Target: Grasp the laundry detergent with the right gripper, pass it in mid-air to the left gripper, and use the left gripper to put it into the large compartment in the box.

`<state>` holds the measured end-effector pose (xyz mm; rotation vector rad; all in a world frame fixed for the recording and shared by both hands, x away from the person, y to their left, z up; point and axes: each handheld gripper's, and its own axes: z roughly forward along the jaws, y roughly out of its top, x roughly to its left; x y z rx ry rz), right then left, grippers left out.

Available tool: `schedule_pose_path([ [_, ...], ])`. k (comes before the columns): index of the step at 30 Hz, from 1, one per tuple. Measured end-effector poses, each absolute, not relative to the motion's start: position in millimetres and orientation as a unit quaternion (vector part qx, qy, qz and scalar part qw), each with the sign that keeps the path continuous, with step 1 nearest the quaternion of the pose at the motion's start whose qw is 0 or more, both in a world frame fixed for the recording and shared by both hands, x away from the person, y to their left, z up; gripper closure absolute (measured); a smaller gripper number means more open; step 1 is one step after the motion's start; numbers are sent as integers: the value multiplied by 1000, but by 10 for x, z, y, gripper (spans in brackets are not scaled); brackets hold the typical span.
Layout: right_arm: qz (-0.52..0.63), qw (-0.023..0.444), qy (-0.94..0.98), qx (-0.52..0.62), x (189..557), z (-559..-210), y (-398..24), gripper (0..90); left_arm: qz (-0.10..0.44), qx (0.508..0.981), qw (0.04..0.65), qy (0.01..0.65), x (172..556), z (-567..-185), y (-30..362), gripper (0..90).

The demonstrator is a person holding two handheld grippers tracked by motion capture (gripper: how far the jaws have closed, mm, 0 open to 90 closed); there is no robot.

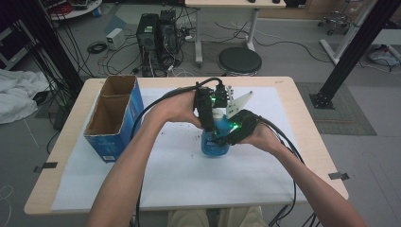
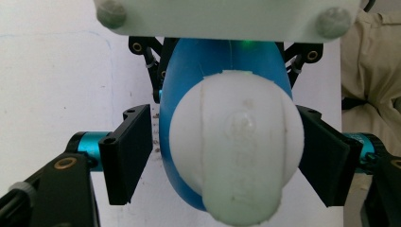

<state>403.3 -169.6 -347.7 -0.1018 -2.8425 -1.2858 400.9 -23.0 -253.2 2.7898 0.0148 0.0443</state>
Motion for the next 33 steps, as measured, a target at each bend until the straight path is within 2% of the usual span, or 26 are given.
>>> schedule_pose_path([
  [33,-408,14,-912,-34,4037,-3529,-1655,459,9,986,164,5,4013,-2594,-246,323],
])
